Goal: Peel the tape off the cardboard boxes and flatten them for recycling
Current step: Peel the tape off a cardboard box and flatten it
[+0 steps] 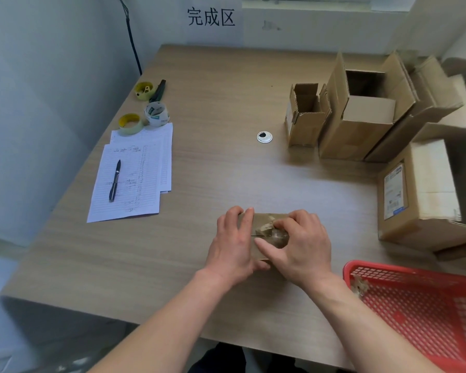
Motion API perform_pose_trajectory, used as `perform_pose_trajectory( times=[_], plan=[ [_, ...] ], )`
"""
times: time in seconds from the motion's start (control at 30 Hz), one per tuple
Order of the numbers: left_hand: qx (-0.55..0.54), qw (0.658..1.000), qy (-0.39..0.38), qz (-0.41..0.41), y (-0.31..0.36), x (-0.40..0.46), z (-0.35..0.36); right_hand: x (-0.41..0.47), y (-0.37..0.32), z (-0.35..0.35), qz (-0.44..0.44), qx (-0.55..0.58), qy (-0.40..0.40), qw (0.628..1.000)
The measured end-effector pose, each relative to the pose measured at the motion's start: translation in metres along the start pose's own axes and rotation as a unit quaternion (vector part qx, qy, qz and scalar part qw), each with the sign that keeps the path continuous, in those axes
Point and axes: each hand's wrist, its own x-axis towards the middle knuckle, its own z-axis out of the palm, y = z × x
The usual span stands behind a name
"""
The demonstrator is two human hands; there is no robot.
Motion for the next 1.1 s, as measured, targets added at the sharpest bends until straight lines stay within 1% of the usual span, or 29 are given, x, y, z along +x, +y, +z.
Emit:
perform_pose_trajectory(
  times=[0.07,0.13,0.23,0.27,0.3,0.33,0.37,0.4,0.43,0.47,0.5,0.57,0.6,0.63,0.67,0.7,0.73,0.77,0.8,0.83,0.87,0.9,0.93,0.97,1.0,1.03,1.1],
  plan=[
    [-0.001,1.0,0.029,0.009,0.0,0.0,0.001,-0.003,0.003,0.003,-0.014,-0.01,-0.002,1.0],
    [-0.004,0.999,0.049,0.008,-0.001,0.0,0.003,-0.003,0.008,0.006,-0.028,-0.012,0.015,0.999],
    [-0.008,0.999,0.053,0.008,-0.002,0.001,0.003,0.0,0.014,0.008,-0.052,-0.001,0.032,0.998],
    [-0.013,0.999,0.053,0.007,-0.002,0.001,0.002,0.002,0.017,0.005,-0.04,0.015,0.031,0.999],
    [-0.017,0.998,0.053,0.007,-0.003,0.002,0.001,0.004,0.018,0.0,-0.005,0.038,0.029,0.999],
    [-0.02,0.998,0.055,0.006,-0.003,0.003,-0.001,0.007,0.023,-0.004,0.052,0.064,0.022,0.996],
    [-0.023,0.998,0.058,0.002,-0.003,0.003,-0.002,0.01,0.026,-0.011,0.125,0.094,0.013,0.988],
    [-0.027,0.998,0.058,-0.003,-0.003,0.003,-0.004,0.013,0.029,-0.018,0.201,0.141,0.009,0.969],
    [-0.027,0.998,0.057,-0.006,-0.002,0.004,-0.005,0.016,0.031,-0.024,0.275,0.213,0.007,0.937],
    [-0.025,0.998,0.055,-0.007,0.0,0.005,-0.005,0.02,0.034,-0.028,0.343,0.299,0.008,0.89],
    [-0.022,0.998,0.052,-0.01,0.002,0.005,-0.006,0.023,0.037,-0.032,0.4,0.377,0.008,0.835],
    [-0.023,0.999,0.045,-0.021,0.005,0.007,-0.007,0.03,0.044,-0.038,0.476,0.501,0.009,0.723],
    [-0.023,0.998,0.043,-0.025,0.006,0.007,-0.007,0.032,0.048,-0.039,0.506,0.542,0.012,0.671],
    [-0.02,0.999,0.043,-0.024,0.006,0.008,-0.008,0.033,0.051,-0.04,0.526,0.57,0.01,0.631],
    [-0.015,0.999,0.041,-0.021,0.006,0.008,-0.008,0.032,0.053,-0.039,0.538,0.585,0.008,0.607],
    [-0.007,0.999,0.04,-0.015,0.006,0.008,-0.008,0.031,0.054,-0.039,0.547,0.587,0.005,0.596],
    [0.002,0.999,0.037,-0.011,0.005,0.008,-0.008,0.03,0.056,-0.038,0.554,0.582,0.006,0.595],
    [0.012,0.999,0.034,-0.009,0.004,0.007,-0.008,0.03,0.056,-0.037,0.559,0.575,0.004,0.598],
    [0.024,0.999,0.028,-0.01,0.004,0.008,-0.008,0.03,0.056,-0.038,0.558,0.562,0.001,0.611],
    [0.037,0.999,0.019,-0.015,0.002,0.008,-0.008,0.031,0.054,-0.039,0.549,0.538,-0.005,0.64],
    [0.05,0.998,0.005,-0.023,0.0,0.008,-0.007,0.032,0.051,-0.039,0.523,0.492,-0.016,0.696],
    [0.06,0.998,-0.008,-0.031,-0.001,0.008,-0.007,0.031,0.047,-0.039,0.477,0.423,-0.039,0.769],
    [0.064,0.997,-0.015,-0.036,-0.003,0.008,-0.006,0.029,0.043,-0.037,0.422,0.333,-0.072,0.84],
    [0.064,0.997,-0.018,-0.036,-0.003,0.009,-0.005,0.026,0.038,-0.036,0.369,0.228,-0.11,0.894],
    [0.063,0.997,-0.018,-0.034,-0.002,0.009,-0.004,0.022,0.036,-0.033,0.327,0.137,-0.14,0.925],
    [0.062,0.997,-0.019,-0.032,-0.002,0.01,-0.003,0.018,0.034,-0.03,0.299,0.083,-0.153,0.938],
    [0.064,0.997,-0.022,-0.033,0.0,0.012,-0.002,0.009,0.037,-0.021,0.256,0.045,-0.143,0.955]
  ],
)
